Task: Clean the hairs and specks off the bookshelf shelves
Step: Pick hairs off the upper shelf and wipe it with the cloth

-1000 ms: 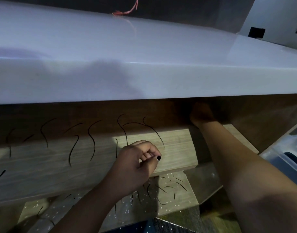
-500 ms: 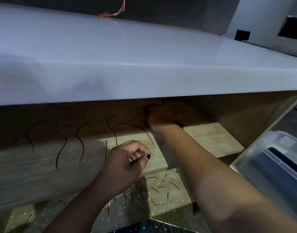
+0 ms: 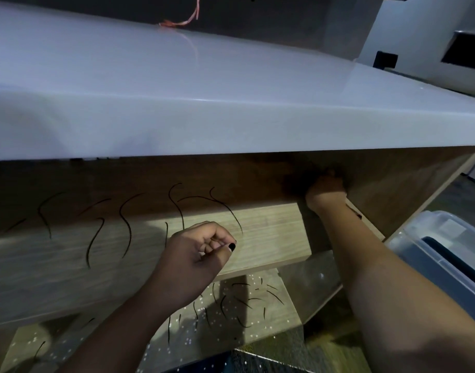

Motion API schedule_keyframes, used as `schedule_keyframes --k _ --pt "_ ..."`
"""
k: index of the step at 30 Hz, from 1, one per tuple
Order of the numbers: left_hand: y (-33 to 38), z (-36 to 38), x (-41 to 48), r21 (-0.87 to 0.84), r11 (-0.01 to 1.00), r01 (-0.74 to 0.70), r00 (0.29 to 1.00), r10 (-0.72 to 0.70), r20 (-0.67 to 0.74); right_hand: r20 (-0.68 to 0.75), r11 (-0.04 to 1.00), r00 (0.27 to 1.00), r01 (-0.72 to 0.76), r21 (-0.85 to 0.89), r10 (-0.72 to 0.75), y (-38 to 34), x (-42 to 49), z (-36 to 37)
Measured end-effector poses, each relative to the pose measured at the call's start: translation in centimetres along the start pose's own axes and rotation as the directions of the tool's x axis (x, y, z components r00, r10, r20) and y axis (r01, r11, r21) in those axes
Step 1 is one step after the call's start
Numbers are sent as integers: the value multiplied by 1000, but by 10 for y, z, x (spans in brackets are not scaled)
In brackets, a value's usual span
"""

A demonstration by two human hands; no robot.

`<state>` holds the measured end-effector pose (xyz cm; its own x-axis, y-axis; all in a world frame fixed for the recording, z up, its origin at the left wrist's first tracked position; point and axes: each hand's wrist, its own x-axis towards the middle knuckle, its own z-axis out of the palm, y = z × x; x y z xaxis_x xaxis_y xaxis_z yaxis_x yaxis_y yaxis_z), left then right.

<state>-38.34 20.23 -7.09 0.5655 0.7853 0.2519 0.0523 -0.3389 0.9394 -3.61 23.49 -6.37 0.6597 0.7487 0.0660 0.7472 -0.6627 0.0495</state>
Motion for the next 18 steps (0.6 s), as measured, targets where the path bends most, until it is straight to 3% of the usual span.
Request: schedule_keyframes --k 6,9,12,15,18 --pt "3 1 1 60 998 -30 999 31 -17 -67 966 996 66 250 -51 -46 -85 -13" --pt "2 1 1 47 999 -24 1000 24 -3 -157 942 960 261 212 -231 -67 -141 -27" --pt "0 -2 1 35 999 -32 999 31 22 -232 894 927 352 278 -293 -67 -162 -28" --pt "0 -4 1 -13 1000 -17 999 17 34 -184 909 949 301 287 -256 -47 -147 -24" --pt "2 -3 1 -79 997 13 999 -10 39 -171 962 980 139 234 -100 -9 -115 -21"
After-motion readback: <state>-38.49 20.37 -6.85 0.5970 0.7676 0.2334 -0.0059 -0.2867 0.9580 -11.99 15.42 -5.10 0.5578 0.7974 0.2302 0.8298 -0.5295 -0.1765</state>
